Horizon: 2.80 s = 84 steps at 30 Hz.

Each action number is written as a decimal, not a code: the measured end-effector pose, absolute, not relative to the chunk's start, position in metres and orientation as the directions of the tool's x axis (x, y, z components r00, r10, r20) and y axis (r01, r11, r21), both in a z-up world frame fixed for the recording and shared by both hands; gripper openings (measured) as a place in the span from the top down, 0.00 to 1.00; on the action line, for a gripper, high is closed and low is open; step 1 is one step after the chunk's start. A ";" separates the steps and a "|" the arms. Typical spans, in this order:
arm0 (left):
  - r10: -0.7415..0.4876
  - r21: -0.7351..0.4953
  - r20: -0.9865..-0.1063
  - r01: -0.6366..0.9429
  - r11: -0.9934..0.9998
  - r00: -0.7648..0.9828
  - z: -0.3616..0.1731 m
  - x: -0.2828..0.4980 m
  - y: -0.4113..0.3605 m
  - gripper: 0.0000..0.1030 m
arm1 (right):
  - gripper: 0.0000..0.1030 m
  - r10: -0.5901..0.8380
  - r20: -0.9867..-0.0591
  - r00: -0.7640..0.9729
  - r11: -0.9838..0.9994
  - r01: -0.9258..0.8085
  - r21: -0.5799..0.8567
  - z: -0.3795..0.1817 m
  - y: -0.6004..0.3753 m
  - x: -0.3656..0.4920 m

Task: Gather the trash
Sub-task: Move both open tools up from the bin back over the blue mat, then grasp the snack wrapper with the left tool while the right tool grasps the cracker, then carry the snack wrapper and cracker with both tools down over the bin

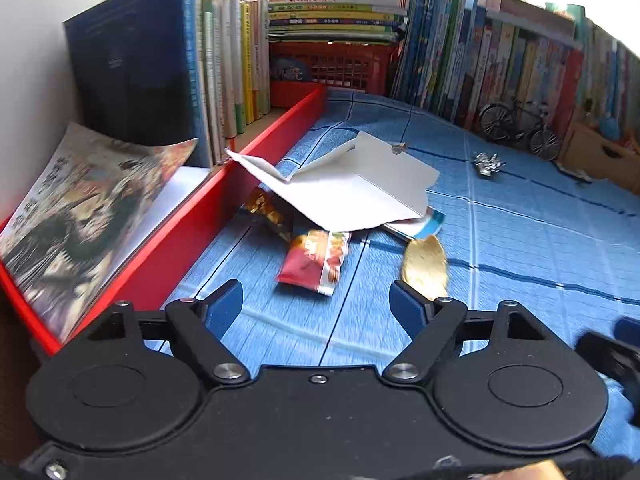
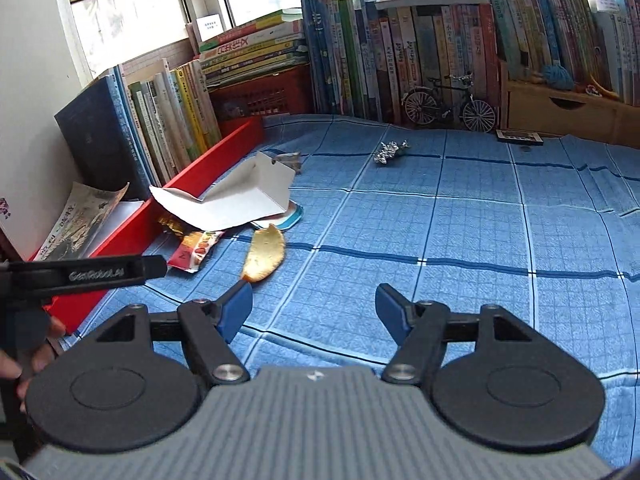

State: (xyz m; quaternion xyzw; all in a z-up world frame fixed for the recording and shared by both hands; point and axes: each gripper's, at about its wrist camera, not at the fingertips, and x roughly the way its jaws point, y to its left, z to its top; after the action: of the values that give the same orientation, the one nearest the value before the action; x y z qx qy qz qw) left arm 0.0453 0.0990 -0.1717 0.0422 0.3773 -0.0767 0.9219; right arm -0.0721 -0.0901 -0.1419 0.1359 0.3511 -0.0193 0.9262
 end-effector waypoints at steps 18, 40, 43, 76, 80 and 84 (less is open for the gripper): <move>-0.024 0.096 -0.737 0.140 0.986 0.675 -0.226 0.109 0.065 0.66 | 0.22 0.105 -0.688 0.718 0.959 0.111 0.262 -0.175 -0.127 -0.037; 0.004 0.086 -0.675 0.073 0.994 0.738 -0.163 0.051 0.111 0.67 | 0.20 0.255 -0.721 0.644 0.965 -0.118 0.236 -0.201 -0.042 0.053; 0.015 0.079 -0.673 0.052 0.996 0.740 -0.159 0.046 0.120 0.67 | 0.30 0.232 -0.730 0.642 0.971 -0.110 0.212 -0.204 -0.034 0.057; 0.002 0.061 -0.670 0.052 0.997 0.742 -0.145 -0.012 0.146 0.67 | 0.58 0.149 -0.715 0.683 0.989 -0.105 0.106 -0.193 -0.010 0.038; -0.017 0.053 -0.660 0.069 0.996 0.751 -0.135 -0.022 0.149 0.67 | 0.58 0.153 -0.698 0.700 0.988 -0.094 0.123 -0.177 -0.016 0.021; -0.036 0.033 -0.654 0.075 0.997 0.756 -0.122 -0.042 0.156 0.67 | 0.58 0.174 -0.683 0.709 0.983 -0.089 0.158 -0.155 -0.023 -0.007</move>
State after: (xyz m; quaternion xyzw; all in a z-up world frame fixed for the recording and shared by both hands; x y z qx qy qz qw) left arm -0.0425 0.1559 -0.1219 0.0285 0.3483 -0.0296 0.9365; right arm -0.0073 -0.0228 -0.1548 0.0567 0.3745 0.0711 0.9228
